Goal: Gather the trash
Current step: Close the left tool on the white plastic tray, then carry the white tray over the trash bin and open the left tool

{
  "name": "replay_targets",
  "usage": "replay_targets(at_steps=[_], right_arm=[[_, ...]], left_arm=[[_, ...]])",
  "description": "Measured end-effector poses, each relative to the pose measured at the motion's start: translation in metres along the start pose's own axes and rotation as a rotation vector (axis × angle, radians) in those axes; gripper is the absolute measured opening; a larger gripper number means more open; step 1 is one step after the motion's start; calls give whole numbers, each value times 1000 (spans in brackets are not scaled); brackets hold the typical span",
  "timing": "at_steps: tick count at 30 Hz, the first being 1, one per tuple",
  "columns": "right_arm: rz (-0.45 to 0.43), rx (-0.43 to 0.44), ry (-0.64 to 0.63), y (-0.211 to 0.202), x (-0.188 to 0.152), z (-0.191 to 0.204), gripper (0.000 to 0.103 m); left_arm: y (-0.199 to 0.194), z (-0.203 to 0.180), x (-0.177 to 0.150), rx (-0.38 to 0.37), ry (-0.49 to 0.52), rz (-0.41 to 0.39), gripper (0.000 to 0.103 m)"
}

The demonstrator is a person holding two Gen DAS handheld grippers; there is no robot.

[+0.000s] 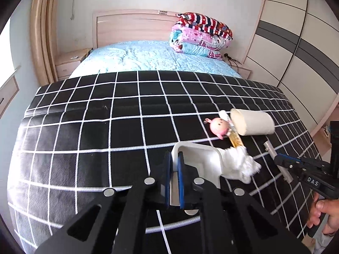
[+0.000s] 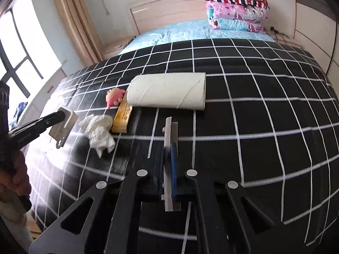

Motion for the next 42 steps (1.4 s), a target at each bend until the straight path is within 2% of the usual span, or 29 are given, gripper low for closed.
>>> replay_targets(at_steps=[23, 38, 42], right_arm=[[-88, 72, -24, -90, -52, 4, 7], [-76, 138, -92, -131, -114, 18, 7], [-58, 144, -134, -135, -135, 22, 7]], left_arm=[[-84, -95, -70, -80, 92, -31, 6], [-107, -146, -148, -142, 123, 27, 6], [-108, -151, -171, -204, 86, 74, 6]])
Point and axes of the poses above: each gripper's, at about its wrist camera, not at the fingertips, and y roughly the way its jaws point, z to its left, x to its top, the point moved 9 cm from there along y, roughly the way its jaws point, and after that the axes turned 5 degrees about -x, right-handed, at the moved point
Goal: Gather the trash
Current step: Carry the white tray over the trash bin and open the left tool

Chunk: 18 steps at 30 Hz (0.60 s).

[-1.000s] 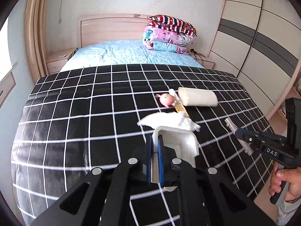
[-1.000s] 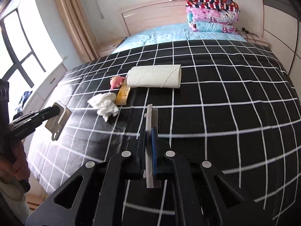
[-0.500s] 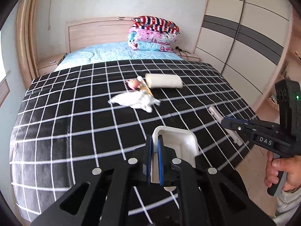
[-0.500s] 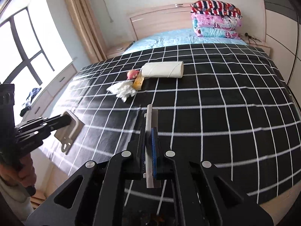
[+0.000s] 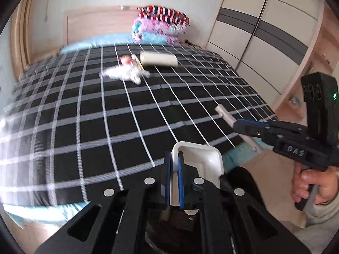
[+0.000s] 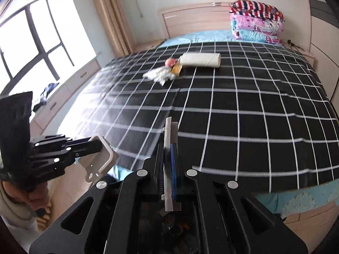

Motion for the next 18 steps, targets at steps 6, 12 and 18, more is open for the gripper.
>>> replay_targets(at_steps=[6, 12, 18], right_arm=[[40, 54, -19, -2, -33, 8, 7], [105, 76, -27, 5, -69, 14, 6], [185, 85, -24, 20, -97, 16, 6]], left_arm=[[4, -7, -28, -4, 15, 49, 6], [15, -9, -51, -15, 5, 99, 6], [35, -8, -72, -33, -12, 155, 6]])
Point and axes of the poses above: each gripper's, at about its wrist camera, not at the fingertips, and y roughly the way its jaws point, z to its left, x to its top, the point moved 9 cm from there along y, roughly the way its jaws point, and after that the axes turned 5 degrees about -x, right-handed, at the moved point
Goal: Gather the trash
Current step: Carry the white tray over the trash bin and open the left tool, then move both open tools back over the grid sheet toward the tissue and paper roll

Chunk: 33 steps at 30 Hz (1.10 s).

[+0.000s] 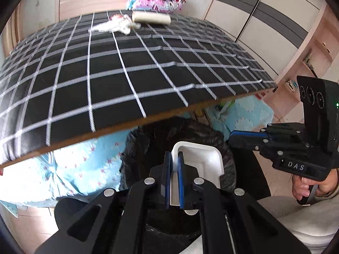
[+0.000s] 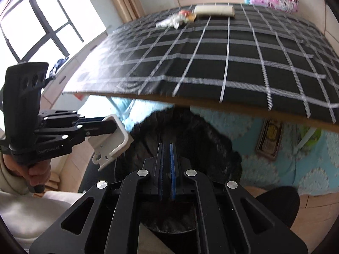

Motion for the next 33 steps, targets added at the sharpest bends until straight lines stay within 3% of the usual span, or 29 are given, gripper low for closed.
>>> replay_targets(at_steps=[5, 15, 33], right_arm=[[43, 8, 13, 12, -13, -1, 6], [53, 6, 48, 16, -8, -8, 6], [1, -13, 42, -1, 6, -11, 6]], left_arm=[[20, 4, -13, 8, -5, 53, 6], [35, 3, -23, 18, 0, 110, 10], [3, -13, -4, 5, 55, 33, 14]])
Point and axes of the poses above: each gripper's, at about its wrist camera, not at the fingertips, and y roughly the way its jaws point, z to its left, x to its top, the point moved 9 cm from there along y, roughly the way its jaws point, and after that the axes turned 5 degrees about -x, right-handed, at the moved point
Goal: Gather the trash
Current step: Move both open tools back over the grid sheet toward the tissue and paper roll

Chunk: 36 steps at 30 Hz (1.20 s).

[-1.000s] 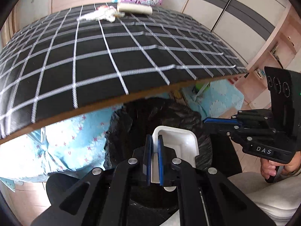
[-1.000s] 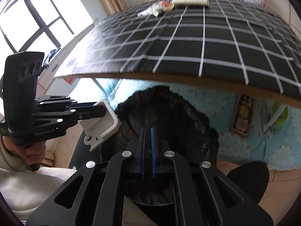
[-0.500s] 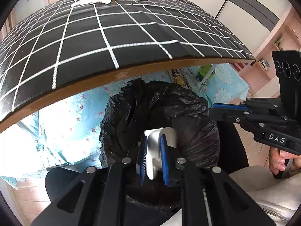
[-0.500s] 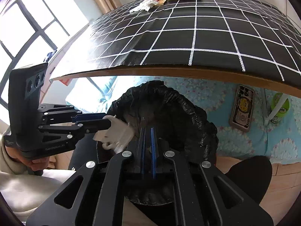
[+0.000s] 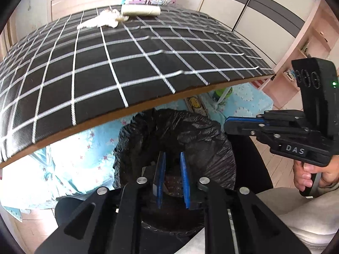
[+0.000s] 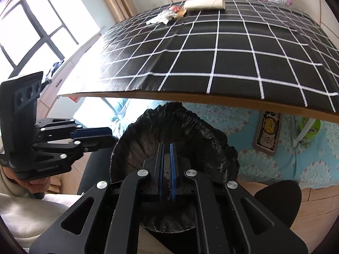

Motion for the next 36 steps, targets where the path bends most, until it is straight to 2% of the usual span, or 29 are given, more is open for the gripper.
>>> replay_targets(at_steps=[6, 7, 8, 10, 11, 23, 26, 32, 36], right_arm=[[-32, -7, -13, -12, 11, 0, 7], [-42, -6, -15, -15, 14, 0, 8], [-50, -8, -18, -17, 17, 0, 10], [-72, -13, -28, -25, 23, 0, 19], [-81, -16, -33, -27, 26, 0, 22], [-163, -44, -85, -49, 66, 0, 31], [-178, -51, -91, -50, 76, -2, 36], [-202, -70, -108, -49, 101, -7, 37], [-219, -93, -133, -49, 120, -13, 47]], left_arm=[[-23, -2, 15, 15, 26, -55, 14], [-26, -2, 16, 17, 30, -62, 21], [-31, -2, 20, 23, 35, -75, 40], [-43, 1, 27, 39, 41, -113, 64], [-50, 1, 31, 35, 47, -138, 64], [-77, 15, 72, 99, 83, -206, 64], [-80, 23, 82, 109, 82, -215, 64], [-79, 37, 104, 124, 85, -225, 64], [-76, 47, 120, 136, 84, -227, 64]])
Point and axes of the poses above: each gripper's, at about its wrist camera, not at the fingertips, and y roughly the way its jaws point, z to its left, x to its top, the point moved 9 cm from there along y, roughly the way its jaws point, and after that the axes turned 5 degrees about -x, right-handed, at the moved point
